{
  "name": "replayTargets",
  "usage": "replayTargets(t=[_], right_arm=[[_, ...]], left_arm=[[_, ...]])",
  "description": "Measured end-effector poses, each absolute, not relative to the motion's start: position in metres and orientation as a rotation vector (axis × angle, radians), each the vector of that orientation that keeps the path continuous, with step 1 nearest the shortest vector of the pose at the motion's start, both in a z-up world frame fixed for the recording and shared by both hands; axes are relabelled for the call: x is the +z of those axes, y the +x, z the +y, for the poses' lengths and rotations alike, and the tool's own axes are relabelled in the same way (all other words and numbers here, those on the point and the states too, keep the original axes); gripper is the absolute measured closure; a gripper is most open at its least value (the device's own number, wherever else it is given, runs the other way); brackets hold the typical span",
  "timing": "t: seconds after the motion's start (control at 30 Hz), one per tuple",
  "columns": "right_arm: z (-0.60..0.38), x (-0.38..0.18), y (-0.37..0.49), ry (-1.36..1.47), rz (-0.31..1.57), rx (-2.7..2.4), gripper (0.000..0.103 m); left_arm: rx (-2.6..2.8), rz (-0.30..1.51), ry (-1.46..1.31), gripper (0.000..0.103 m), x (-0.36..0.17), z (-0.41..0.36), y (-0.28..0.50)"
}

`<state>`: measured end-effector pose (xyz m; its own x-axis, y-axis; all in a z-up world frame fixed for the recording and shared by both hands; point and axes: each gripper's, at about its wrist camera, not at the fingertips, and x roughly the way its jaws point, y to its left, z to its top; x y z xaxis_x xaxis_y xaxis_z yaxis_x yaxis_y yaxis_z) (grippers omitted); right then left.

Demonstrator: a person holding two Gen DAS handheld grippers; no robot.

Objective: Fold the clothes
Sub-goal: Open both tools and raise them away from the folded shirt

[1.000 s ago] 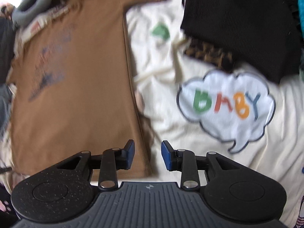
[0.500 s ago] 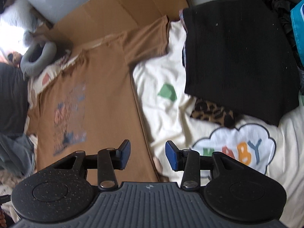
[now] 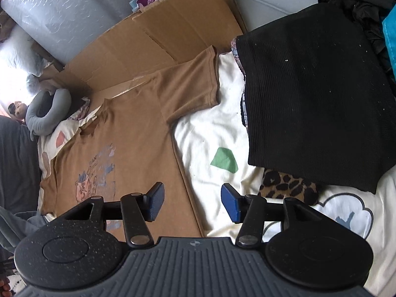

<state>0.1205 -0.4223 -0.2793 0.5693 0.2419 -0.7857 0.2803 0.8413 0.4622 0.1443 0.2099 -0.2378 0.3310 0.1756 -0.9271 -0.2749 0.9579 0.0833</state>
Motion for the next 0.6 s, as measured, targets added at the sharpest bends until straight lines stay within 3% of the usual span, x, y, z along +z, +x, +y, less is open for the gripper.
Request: replayTargets(t=[0.07,0.6], right_arm=[[-0.422,-0.282,0.124,0.595,0.976,-0.025,0.041],[-0.409,-0.315,0.164,0.61,0.958,0.004,0.041]], left_arm=[[0.28,1.192,-0.086,0.03,-0.24,0.204,0.153],[0.202,1.182,-0.071,0.028,-0.265,0.183,0.229]])
